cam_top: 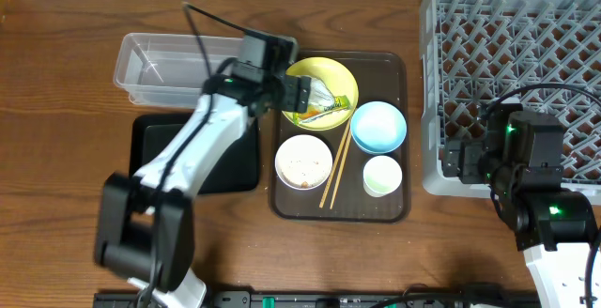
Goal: Sort waste into correct bins and load items into the dishwasher rack
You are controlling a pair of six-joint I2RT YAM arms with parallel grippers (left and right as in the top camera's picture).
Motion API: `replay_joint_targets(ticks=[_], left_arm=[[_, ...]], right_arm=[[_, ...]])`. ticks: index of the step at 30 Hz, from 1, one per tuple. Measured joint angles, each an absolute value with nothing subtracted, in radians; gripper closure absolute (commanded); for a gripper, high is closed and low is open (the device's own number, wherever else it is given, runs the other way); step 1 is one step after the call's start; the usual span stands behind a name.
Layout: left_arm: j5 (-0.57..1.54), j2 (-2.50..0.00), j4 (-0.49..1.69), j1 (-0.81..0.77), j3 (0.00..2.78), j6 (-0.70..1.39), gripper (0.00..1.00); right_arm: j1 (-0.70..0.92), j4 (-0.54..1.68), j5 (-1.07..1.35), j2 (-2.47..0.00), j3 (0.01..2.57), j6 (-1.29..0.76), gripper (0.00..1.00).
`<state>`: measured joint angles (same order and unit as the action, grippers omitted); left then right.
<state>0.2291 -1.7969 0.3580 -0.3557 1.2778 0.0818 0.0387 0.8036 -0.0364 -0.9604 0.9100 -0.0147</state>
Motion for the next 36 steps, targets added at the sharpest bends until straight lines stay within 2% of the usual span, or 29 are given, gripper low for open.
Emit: replay_joint_targets(ticks=[8, 11, 19, 23, 30, 32, 36], left_arm=[[0.229, -1.936, 0.261, -0.402, 1.278, 0.082, 0.13], [0.228, -1.947, 0.227, -0.404, 1.278, 0.083, 0.18], [0.229, -1.947, 0.154, -0.409, 1.278, 0.086, 0.19], [0.228, -1.948, 0.123, -0.43, 1.278, 0.102, 0.23], [0.197, -2.005, 0.123, -0.458, 1.278, 0.205, 0.26], [0.192, -2.028, 0.125, -0.458, 1.278, 0.229, 0.3], [0.181, -2.041, 0.127, -0.458, 1.278, 0.265, 0.54]], right_arm=[[0.039, 0.804, -0.036, -0.96, 0.91, -0.015, 0.01], [0.039, 0.804, -0.036, -0.96, 0.91, -0.015, 0.01], [0.039, 0.807, -0.036, -0.96, 0.91, -0.015, 0.01], [0.039, 0.807, -0.036, -0.96, 0.91, -0.015, 0.01], [0.039, 0.811, -0.036, -0.96, 0.91, -0.015, 0.01], [0.039, 0.811, -0.036, -0.96, 0.91, -0.015, 0.01], [0.039, 0.811, -0.036, -0.96, 0.91, -0.015, 0.01]])
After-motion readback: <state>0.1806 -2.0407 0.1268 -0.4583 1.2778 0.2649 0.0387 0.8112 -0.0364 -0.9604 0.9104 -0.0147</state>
